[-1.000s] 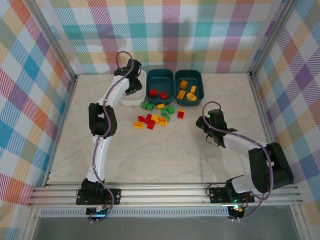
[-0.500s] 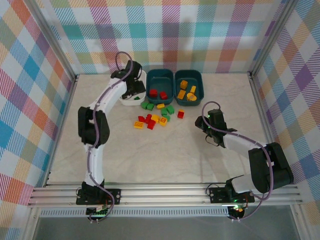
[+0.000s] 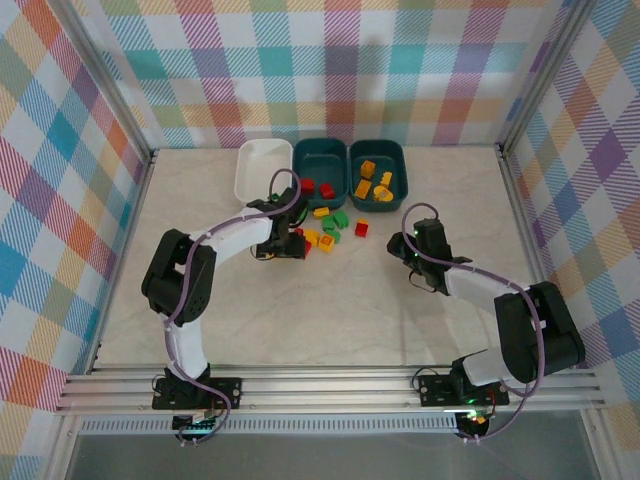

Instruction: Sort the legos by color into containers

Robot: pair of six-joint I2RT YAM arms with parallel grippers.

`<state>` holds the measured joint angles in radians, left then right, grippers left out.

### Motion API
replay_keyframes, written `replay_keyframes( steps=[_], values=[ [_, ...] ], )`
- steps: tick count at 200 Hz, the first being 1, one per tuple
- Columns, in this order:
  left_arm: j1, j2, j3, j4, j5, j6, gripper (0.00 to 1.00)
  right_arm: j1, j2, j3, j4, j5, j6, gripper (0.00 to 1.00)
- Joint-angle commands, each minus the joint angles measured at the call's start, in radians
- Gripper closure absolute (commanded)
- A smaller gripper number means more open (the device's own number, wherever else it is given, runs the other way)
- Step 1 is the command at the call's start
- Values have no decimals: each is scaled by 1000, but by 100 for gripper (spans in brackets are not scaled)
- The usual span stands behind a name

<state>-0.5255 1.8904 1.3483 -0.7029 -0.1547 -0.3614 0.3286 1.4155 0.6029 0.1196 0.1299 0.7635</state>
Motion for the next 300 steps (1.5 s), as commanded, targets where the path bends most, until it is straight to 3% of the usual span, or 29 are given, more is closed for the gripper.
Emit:
replay_keyframes(
  steps=[1,62,148,184,209,226,266,300],
  values=[
    [17,-21,1,16,-39,61,23,7,0,0,17,-10,8,32],
    [84,42,28,33,-20,111,25,12,7,6,14,-9,1,32],
    [85,89,8,97,67,160,29,14,16,12,11,-4,-3,32],
    [85,106,17,89,60,150,45,16,11,12,9,-2,-3,32],
    [85,75,28,57,46,150,49,17,8,11,8,0,-3,32],
    [82,40,65,1,38,151,55,17,6,10,7,-1,-1,32],
    [31,-96,188,-35,74,121,56,17,15,8,5,4,20,31],
    [1,78,466,-37,222,67,58,13,56,24,5,-25,42,30]
  ],
)
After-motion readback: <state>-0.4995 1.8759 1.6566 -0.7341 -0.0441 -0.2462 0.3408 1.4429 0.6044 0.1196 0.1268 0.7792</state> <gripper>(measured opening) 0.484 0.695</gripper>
